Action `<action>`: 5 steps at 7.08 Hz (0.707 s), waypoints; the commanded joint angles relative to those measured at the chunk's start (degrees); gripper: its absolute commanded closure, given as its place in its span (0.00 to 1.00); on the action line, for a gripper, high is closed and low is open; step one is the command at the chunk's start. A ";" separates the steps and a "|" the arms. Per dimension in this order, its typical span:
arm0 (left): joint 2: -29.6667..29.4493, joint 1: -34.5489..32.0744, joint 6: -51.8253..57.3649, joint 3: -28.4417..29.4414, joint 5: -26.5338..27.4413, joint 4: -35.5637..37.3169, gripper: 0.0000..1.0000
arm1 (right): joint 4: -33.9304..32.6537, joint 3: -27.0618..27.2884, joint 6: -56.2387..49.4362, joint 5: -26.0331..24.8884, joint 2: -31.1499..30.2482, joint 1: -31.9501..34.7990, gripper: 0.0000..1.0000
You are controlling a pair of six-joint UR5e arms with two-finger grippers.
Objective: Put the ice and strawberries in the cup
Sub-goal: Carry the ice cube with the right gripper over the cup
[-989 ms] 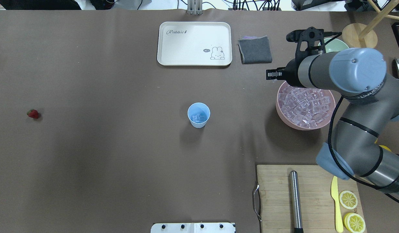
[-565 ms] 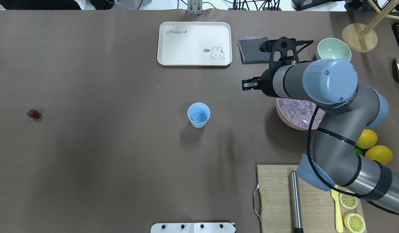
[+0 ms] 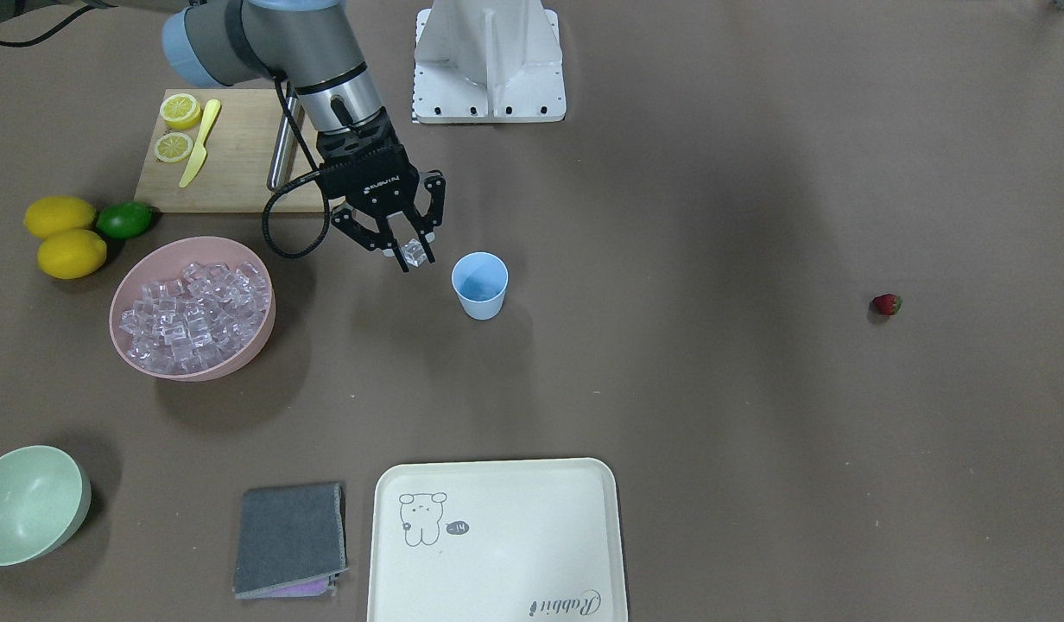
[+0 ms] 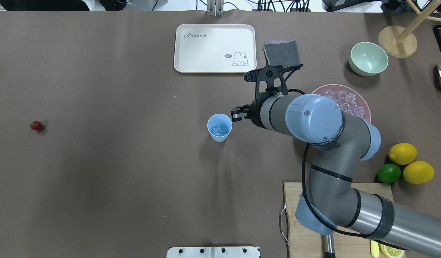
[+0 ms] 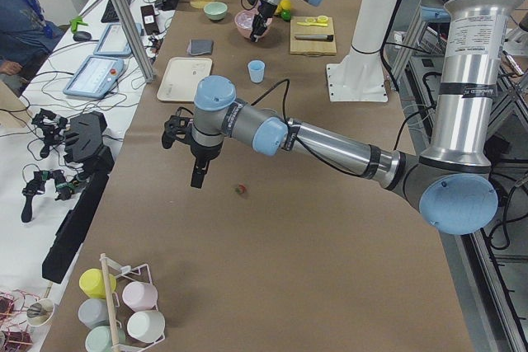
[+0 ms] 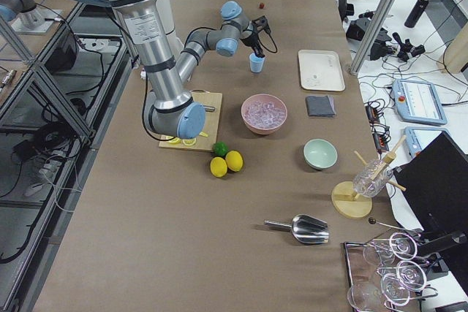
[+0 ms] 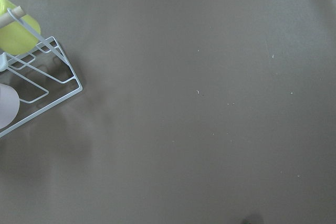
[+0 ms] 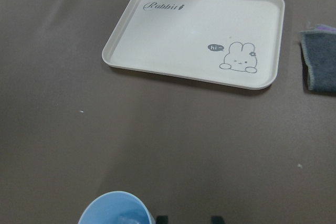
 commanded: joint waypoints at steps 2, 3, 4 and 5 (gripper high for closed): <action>0.47 0.00 0.00 -0.02 -0.14 0.00 0.02 | 0.01 -2.90 -0.74 -3.21 1.64 -2.84 1.00; 0.64 0.00 0.00 -0.02 -0.14 0.00 0.02 | -0.08 -5.44 -1.27 -3.31 4.69 -3.62 1.00; 0.73 0.00 0.00 -0.02 -0.14 0.00 0.02 | 0.01 -7.64 -1.36 -3.31 6.72 -3.81 1.00; 1.08 0.00 0.00 -0.02 -0.23 0.00 0.02 | 0.01 -8.27 -1.79 -3.31 6.91 -3.98 1.00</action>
